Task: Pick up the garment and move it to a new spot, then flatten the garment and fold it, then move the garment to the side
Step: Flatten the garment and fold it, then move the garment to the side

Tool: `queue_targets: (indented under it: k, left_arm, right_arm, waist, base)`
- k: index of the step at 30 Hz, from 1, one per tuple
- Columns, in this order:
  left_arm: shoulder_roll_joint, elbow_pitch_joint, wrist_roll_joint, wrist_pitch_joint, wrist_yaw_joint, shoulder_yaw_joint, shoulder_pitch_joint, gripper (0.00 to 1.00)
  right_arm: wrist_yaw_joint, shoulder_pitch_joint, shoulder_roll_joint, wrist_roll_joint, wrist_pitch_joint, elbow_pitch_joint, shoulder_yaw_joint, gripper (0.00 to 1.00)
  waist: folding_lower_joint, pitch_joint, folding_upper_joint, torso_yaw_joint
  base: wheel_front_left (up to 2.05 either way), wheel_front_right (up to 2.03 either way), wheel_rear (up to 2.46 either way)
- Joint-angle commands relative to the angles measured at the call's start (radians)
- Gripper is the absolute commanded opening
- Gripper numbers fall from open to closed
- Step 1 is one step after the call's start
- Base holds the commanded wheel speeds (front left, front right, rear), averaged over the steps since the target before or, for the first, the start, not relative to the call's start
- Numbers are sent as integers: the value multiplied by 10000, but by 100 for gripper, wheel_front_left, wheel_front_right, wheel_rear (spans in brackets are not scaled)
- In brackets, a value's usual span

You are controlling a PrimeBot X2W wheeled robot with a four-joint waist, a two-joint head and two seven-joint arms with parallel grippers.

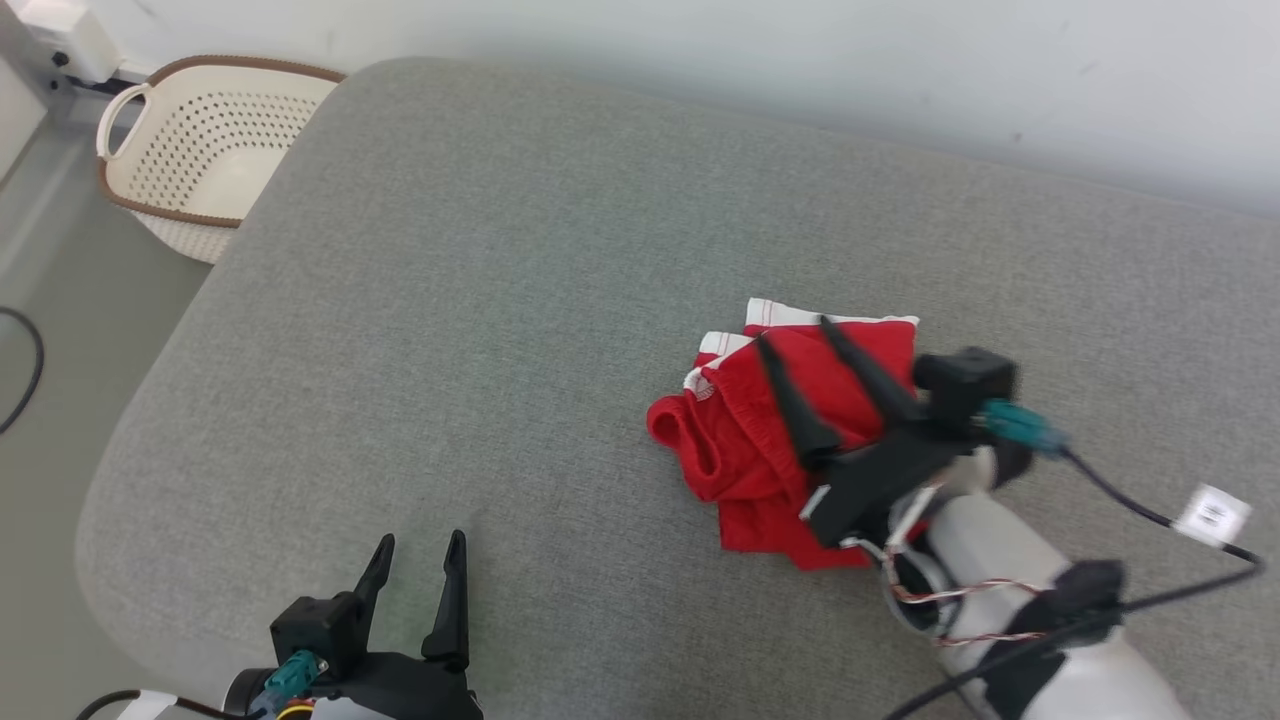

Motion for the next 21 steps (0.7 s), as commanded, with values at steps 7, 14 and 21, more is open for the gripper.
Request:
queue_targets:
  k: [7, 14, 21]
  left_arm:
    - [7, -131, 141, -5, -7, 0, 113, 100]
    - [7, -208, 139, -5, -20, -84, 118, 100]
    - [6, -277, 166, -5, -7, -134, 66, 100]
  right_arm:
    - [-13, 1415, -665, -404, -20, -523, -2238, 100]
    - [-13, 2432, -588, -592, -19, -367, -3479, 100]
    - [-13, 2495, -393, -198, -19, -231, -3699, 100]
  waist:
    - [0, -134, -1, -325]
    - [0, -118, -1, -288]
    - [0, -12, -1, -95]
  base:
    - [0, 0, 0]
    - [0, 0, 0]
    - [0, 0, 0]
